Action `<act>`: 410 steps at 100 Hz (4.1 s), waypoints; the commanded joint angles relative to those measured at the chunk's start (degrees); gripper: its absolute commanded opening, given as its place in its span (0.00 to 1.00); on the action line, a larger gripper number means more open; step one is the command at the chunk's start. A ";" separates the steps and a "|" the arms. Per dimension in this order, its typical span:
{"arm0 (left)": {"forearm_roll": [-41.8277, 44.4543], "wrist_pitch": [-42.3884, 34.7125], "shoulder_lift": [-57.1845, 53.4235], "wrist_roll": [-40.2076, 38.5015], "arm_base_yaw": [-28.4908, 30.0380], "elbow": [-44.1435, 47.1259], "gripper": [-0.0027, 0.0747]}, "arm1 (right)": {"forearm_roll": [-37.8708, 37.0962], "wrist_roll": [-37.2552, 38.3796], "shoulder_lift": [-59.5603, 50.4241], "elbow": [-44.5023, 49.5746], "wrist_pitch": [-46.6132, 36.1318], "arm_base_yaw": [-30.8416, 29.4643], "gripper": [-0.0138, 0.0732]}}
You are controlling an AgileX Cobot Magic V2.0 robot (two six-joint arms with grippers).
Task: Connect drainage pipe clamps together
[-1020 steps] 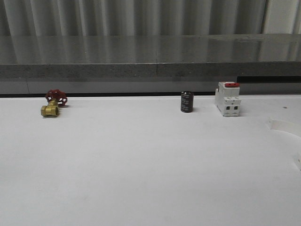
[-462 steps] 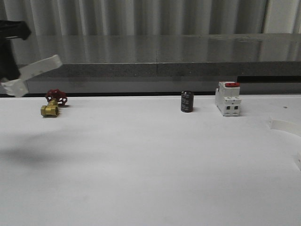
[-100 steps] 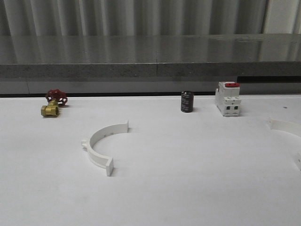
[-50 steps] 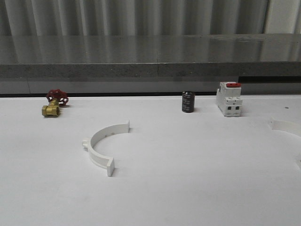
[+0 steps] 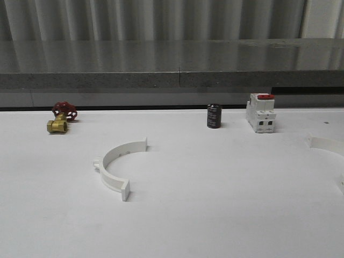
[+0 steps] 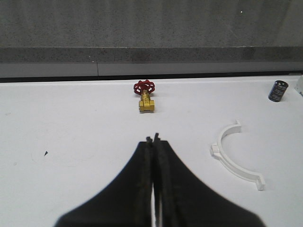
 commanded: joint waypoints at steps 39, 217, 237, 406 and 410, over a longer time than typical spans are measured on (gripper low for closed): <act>-0.23 -3.88 0.44 -0.23 0.17 -1.41 0.01 | 0.67 -0.39 10.19 -3.96 -5.10 -0.30 0.91; -0.23 -3.88 0.44 -0.23 0.17 -1.41 0.01 | 0.97 -4.03 55.49 -28.45 -0.15 -4.02 0.91; -0.23 -3.88 0.44 -0.23 0.17 -1.41 0.01 | 0.97 -2.97 56.45 -28.45 0.87 -4.02 0.91; -0.23 -3.88 0.44 -0.23 0.17 -1.41 0.01 | 2.08 21.14 56.95 -37.48 2.99 18.29 0.17; -0.23 -3.88 0.44 -0.23 0.17 -1.41 0.01 | -0.41 23.73 57.86 -38.63 3.55 20.02 0.17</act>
